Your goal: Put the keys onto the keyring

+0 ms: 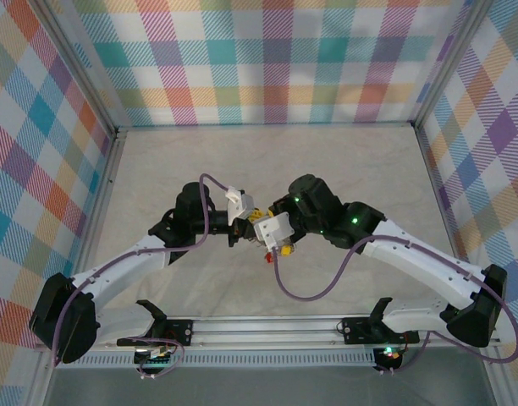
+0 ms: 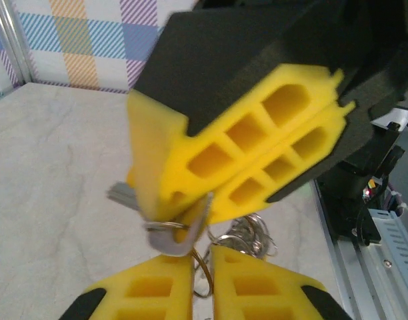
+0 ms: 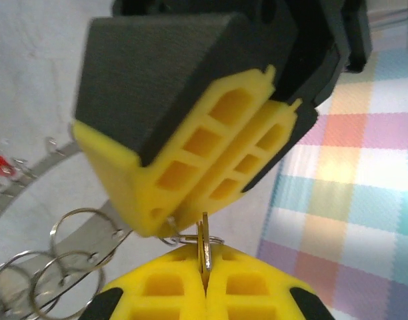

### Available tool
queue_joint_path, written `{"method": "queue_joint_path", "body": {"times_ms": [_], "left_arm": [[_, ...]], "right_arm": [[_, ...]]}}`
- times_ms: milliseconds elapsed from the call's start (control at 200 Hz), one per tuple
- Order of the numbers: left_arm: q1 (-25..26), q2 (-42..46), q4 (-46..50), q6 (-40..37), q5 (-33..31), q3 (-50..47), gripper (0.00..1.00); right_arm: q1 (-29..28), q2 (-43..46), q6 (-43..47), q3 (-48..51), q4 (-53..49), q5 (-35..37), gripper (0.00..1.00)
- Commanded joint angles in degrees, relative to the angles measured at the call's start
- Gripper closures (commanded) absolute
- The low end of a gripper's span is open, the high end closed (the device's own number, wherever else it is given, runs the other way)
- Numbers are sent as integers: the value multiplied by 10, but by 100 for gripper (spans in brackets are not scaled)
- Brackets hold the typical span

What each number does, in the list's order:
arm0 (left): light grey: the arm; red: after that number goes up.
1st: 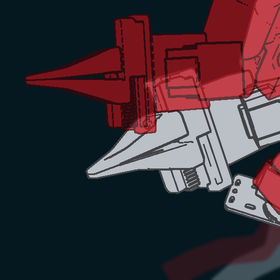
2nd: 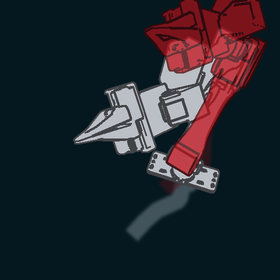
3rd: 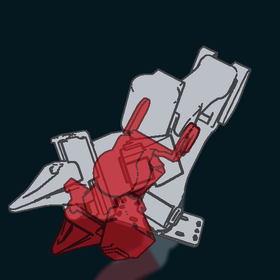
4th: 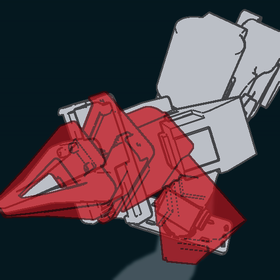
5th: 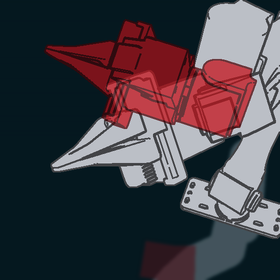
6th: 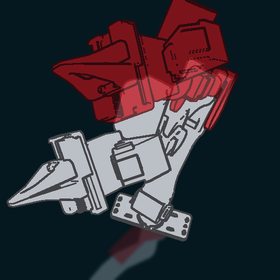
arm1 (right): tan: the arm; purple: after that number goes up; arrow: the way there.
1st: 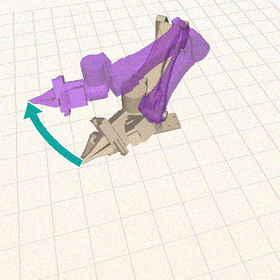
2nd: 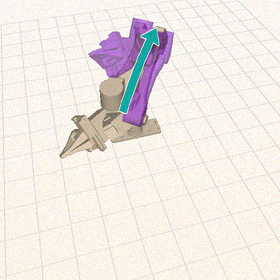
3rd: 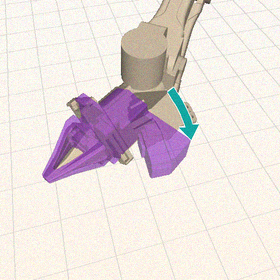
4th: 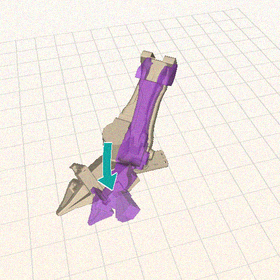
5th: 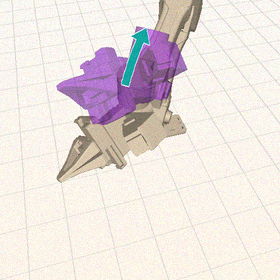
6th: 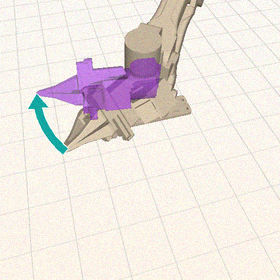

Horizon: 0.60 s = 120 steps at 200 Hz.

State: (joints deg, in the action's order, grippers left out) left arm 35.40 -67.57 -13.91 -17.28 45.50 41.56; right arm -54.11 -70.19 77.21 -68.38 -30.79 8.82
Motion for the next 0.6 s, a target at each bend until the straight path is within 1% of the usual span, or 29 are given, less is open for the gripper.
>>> {"method": "queue_joint_path", "body": {"times_ms": [0, 75, 125, 135, 150, 160, 165, 175, 180, 185, 195, 250, 310, 405, 595], "left_arm": [[4, 33, -27, 2, 11, -10, 81], [0, 47, -23, -1, 0, -18, 76], [-4, 58, -20, -1, -9, -22, 70], [-5, 61, -20, -1, -12, -23, 67], [-6, 64, -19, 0, -15, -25, 56], [-6, 67, -19, 0, -16, -26, 44], [-7, 68, -19, 1, -17, -26, 35], [-7, 71, -19, 1, -20, -27, 13], [-7, 72, -19, 2, -21, -28, 6], [-8, 74, -19, 2, -22, -28, 3], [-8, 76, -20, 3, -23, -30, 1], [-12, 87, -19, 4, -30, -35, 0], [-16, 98, -16, 4, -37, -38, 0], [-28, 114, -8, 11, -50, -41, 0], [-48, 158, -23, 26, -84, -62, 0]], "right_arm": [[-5, -3, 85, -5, 64, 37, 100], [-5, -2, 116, 2, 73, 53, 100], [-6, 0, 138, 11, 86, 61, 100], [-5, 0, 142, 13, 90, 62, 100], [-6, 0, 149, 16, 94, 64, 100], [-6, 1, 154, 19, 97, 64, 100], [-6, 1, 156, 19, 99, 64, 100], [-5, 1, 160, 21, 102, 64, 100], [-4, 1, 162, 23, 104, 64, 100], [-5, 2, 164, 24, 105, 63, 100], [-5, 2, 168, 25, 108, 62, 100], [-5, 5, 186, 34, 120, 57, 100], [-3, 8, 187, 40, 132, 51, 100], [3, 12, 167, 35, 134, 38, 100], [29, 32, 111, 28, 122, -7, 100]]}}
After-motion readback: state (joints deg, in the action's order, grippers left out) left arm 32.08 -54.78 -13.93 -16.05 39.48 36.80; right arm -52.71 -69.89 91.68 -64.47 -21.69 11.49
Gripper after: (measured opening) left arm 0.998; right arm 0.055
